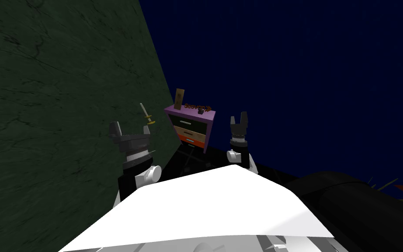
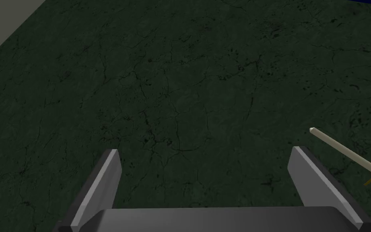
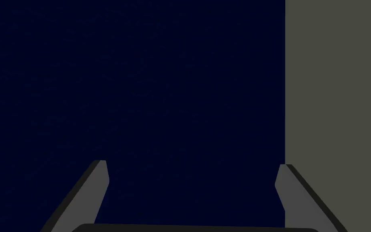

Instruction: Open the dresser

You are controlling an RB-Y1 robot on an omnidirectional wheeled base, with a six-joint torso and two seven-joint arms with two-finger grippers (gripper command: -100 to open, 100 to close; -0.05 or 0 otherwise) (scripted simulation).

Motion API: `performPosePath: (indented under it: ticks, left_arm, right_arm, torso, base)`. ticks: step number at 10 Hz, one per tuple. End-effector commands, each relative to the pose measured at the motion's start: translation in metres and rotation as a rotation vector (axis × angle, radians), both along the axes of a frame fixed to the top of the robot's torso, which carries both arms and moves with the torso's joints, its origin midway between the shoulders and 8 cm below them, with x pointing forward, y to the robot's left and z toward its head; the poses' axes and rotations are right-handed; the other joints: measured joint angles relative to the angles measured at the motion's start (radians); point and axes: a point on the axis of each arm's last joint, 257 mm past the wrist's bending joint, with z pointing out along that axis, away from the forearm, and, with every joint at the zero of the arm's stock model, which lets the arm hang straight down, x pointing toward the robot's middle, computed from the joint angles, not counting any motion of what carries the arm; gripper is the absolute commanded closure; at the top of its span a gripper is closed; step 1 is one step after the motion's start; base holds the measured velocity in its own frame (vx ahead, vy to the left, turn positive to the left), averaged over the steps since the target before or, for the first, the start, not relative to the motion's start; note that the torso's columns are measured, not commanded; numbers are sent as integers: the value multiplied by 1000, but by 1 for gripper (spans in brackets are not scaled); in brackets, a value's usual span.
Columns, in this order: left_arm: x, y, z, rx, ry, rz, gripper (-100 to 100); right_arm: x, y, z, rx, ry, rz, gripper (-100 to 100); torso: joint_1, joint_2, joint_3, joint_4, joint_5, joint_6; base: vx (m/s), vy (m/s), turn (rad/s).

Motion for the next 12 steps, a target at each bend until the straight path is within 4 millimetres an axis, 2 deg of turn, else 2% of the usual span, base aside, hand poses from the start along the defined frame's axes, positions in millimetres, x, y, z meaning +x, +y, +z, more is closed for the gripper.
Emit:
performPosePath:
  ticks: [1,9,10,12]
  left_arm:
    - [0,0,0,0,0,0,0]
    - [0,0,0,0,0,0,0]
    - [3,-5,-1,30,14,-21,-100]
    - [8,-11,-3,66,40,-50,-100]
  right_arm:
    - [0,0,0,0,0,0,0]
    - [0,0,0,0,0,0,0]
    - [0,0,0,0,0,0,0]
    - [0,0,0,0,0,0,0]
  torso:
    - [0,40,-82,41,0,0]
    - [0,618,-1234,617,0,0]
    - [0,691,-1382,691,0,0]
    - [0,734,-1471,734,0,0]
  base:
    - [0,0,0]
    - [0,0,0]
    - [12,1,-37]
    - [17,3,-61]
